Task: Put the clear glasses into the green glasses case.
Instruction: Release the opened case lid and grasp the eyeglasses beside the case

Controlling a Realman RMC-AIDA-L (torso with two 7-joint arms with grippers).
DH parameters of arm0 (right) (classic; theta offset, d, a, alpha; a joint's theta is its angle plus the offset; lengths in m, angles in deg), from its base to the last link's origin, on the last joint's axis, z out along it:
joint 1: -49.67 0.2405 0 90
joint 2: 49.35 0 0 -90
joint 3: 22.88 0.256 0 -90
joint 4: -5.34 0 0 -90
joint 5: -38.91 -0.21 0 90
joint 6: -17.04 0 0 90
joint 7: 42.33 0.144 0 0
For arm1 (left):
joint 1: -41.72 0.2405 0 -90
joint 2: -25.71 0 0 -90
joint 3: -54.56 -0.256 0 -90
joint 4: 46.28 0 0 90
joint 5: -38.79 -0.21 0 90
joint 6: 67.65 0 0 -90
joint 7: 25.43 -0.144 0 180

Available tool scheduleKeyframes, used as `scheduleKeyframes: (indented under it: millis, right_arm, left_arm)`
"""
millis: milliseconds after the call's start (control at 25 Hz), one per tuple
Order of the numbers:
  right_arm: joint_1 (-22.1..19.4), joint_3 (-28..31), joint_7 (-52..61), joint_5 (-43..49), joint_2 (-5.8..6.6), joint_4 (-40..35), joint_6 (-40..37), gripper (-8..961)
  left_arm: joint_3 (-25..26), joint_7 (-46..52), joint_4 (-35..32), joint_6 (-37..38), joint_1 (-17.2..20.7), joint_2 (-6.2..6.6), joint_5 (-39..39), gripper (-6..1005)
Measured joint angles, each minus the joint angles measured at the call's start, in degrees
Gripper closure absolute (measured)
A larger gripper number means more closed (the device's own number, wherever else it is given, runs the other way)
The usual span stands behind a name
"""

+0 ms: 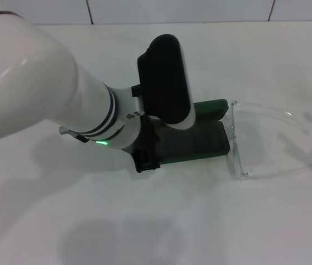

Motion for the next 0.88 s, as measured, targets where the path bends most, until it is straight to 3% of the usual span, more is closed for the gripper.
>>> scheduleKeyframes:
  millis: [320,880]
  right_arm:
    - [0.32,0.00,0.00,0.51,0.00,0.00,0.24,68]
    - [0.42,0.00,0.00,0.62,0.00,0.00,0.44,68]
  left_arm:
    - [0.41,-0.32,4.26,-1.47,-0.08,-0.01,-0.51,592]
    - [-0.03,-0.80,5.88,-4.31,-0.05,-0.08,-0.79,591]
